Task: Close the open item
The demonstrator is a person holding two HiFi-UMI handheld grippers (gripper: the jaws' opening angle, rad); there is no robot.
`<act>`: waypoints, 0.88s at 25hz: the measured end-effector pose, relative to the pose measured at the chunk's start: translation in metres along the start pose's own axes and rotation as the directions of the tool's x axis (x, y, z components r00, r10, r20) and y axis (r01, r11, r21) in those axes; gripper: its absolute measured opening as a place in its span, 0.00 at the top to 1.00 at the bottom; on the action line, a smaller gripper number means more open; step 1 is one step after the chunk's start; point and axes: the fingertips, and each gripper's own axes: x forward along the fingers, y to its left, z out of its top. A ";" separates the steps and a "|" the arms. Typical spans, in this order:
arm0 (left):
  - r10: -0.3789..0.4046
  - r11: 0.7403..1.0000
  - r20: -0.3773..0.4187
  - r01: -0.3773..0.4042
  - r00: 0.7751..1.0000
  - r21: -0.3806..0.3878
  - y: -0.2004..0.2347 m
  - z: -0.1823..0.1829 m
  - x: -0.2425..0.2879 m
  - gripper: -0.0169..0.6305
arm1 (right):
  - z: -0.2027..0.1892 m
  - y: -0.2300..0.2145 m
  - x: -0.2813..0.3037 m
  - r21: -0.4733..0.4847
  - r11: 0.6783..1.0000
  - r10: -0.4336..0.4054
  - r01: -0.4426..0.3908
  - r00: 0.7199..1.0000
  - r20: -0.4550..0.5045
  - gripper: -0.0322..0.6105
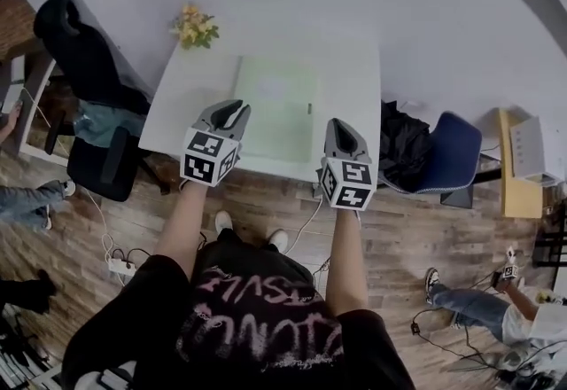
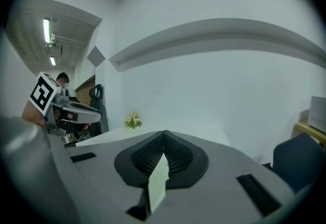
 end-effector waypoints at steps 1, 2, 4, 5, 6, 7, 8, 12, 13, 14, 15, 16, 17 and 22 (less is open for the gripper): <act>0.012 1.000 0.009 -0.012 1.000 -0.001 0.006 0.002 -0.004 0.87 | 0.005 0.004 0.003 -0.008 1.000 0.009 -0.009 1.000 0.006 0.93; 0.026 1.000 0.018 -0.026 0.999 -0.002 0.012 0.005 -0.007 0.87 | 0.010 0.008 0.007 -0.018 1.000 0.019 -0.018 1.000 0.012 0.93; 0.054 0.999 0.035 -0.054 0.998 -0.006 0.025 0.010 -0.014 0.88 | 0.021 0.016 0.014 -0.033 0.999 0.036 -0.035 0.999 0.026 0.93; 0.066 0.998 0.043 -0.066 0.997 -0.008 0.031 0.013 -0.019 0.88 | 0.026 0.019 0.017 -0.037 0.998 0.043 -0.041 0.999 0.032 0.93; 0.078 0.997 0.051 -0.078 0.996 -0.008 0.036 0.016 -0.023 0.88 | 0.031 0.023 0.019 -0.041 0.998 0.049 -0.047 0.998 0.039 0.93; 0.090 0.996 0.059 -0.089 0.994 -0.007 0.041 0.019 -0.028 0.88 | 0.036 0.026 0.021 -0.044 0.998 0.056 -0.054 0.997 0.045 0.93; 0.102 0.995 0.066 -0.101 0.993 -0.006 0.046 0.022 -0.033 0.88 | 0.041 0.029 0.023 -0.048 0.997 0.063 -0.060 0.997 0.052 0.93; 0.151 0.989 0.094 -0.150 0.984 -0.015 0.067 0.033 -0.050 0.90 | 0.060 0.043 0.033 -0.063 0.994 0.091 -0.086 0.993 0.075 0.93; 0.163 0.987 0.099 -0.161 0.982 -0.021 0.072 0.035 -0.054 0.91 | 0.063 0.047 0.035 -0.064 0.994 0.098 -0.093 0.992 0.078 0.93; 0.175 0.985 0.103 -0.173 0.979 -0.028 0.077 0.035 -0.057 0.92 | 0.065 0.050 0.036 -0.066 0.993 0.105 -0.100 0.991 0.079 0.93; 0.186 0.983 0.105 -0.183 0.977 -0.033 0.081 0.035 -0.061 0.92 | 0.066 0.054 0.038 -0.069 0.992 0.110 -0.105 0.991 0.079 0.93; 0.195 0.981 0.105 -0.192 0.975 -0.036 0.085 0.035 -0.065 0.93 | 0.067 0.057 0.040 -0.074 0.991 0.115 -0.109 0.990 0.079 0.93; 0.203 0.979 0.106 -0.200 0.973 -0.036 0.088 0.034 -0.068 0.94 | 0.068 0.059 0.041 -0.079 0.991 0.117 -0.111 0.990 0.079 0.93; 0.231 0.973 0.108 -0.228 0.967 -0.040 0.102 0.033 -0.078 0.96 | 0.077 0.066 0.045 -0.073 0.990 0.123 -0.117 0.988 0.089 0.93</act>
